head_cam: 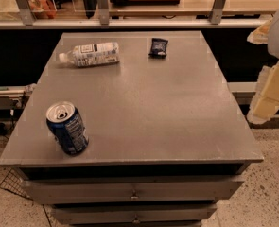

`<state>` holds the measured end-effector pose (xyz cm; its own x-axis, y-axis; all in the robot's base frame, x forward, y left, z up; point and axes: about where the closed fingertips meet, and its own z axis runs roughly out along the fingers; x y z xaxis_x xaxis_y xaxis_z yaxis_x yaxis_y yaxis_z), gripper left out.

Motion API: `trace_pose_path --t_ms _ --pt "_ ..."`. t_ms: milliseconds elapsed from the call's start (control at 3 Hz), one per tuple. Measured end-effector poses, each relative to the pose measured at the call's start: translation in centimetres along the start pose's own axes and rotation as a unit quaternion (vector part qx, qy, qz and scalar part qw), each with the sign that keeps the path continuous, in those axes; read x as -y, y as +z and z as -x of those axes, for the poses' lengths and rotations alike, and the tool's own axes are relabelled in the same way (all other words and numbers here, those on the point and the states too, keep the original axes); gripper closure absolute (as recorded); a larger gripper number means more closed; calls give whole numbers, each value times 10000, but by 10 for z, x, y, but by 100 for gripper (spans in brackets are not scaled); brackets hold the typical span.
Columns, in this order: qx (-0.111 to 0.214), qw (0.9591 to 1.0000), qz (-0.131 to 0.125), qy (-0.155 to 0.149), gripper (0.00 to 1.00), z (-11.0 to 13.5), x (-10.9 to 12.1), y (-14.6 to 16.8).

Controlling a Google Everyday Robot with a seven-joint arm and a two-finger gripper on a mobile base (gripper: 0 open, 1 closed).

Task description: Move pepsi can near blue plastic bottle

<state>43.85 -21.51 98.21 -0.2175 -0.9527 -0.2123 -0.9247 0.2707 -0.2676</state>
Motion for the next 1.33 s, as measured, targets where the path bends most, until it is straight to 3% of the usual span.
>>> trace_pose_path --t_ms 333,667,1000,1333 --pt "0 10000 -1 0 0 0 0 0" --pt "387 9992 132 -24 0 20 -5 10" --pt "1516 9863 643 -47 0 78 -27 42" --pt "2776 9519 1297 -34 0 154 -58 66"
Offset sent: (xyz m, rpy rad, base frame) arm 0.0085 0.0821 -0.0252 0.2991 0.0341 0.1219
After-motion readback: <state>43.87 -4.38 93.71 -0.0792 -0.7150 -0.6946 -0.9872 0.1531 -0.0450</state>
